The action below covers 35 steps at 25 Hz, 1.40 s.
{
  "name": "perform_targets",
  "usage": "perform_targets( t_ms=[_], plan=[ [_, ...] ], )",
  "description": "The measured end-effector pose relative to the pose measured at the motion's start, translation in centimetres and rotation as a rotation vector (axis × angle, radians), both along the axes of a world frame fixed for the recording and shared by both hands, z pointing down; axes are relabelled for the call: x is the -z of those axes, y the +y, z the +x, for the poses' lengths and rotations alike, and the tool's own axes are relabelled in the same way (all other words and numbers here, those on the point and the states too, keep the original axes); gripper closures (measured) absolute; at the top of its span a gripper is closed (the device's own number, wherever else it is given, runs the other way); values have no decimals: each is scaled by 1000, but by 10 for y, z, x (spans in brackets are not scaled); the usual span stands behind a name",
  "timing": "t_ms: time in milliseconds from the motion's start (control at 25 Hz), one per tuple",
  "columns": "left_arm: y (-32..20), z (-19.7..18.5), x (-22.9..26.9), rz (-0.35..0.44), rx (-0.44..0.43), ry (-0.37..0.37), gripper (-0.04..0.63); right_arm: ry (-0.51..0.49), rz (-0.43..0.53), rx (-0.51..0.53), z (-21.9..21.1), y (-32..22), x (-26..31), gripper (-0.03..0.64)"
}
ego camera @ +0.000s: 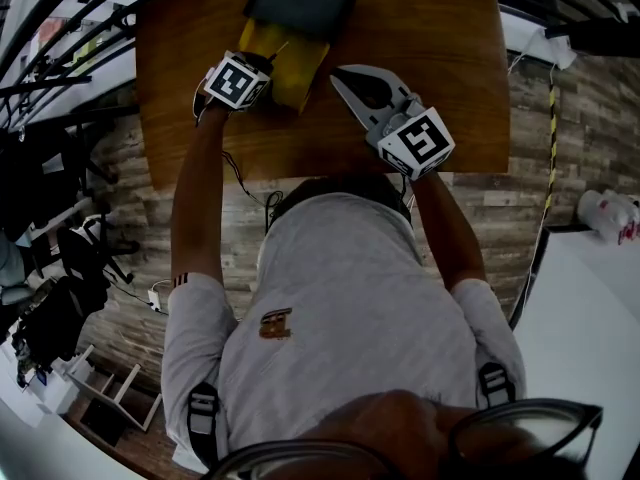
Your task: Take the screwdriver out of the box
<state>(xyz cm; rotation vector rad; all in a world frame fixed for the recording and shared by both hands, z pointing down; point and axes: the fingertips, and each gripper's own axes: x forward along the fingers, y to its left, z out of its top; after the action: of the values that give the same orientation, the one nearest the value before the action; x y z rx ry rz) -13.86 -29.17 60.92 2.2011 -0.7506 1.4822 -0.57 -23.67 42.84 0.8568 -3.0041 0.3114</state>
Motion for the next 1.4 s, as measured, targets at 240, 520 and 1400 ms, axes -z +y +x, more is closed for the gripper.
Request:
perform_targets(
  t_ms=[240,520,1400],
  plan=[
    [6,3,37,113,49,111,522,-9,4,6,-11,5,7,584],
    [16,8,96,268,136,332,522,-5,22,16,-29,12,22,584],
    [91,12,259,787,215,929,522,-58,97,17,-64,56,72,584]
  ],
)
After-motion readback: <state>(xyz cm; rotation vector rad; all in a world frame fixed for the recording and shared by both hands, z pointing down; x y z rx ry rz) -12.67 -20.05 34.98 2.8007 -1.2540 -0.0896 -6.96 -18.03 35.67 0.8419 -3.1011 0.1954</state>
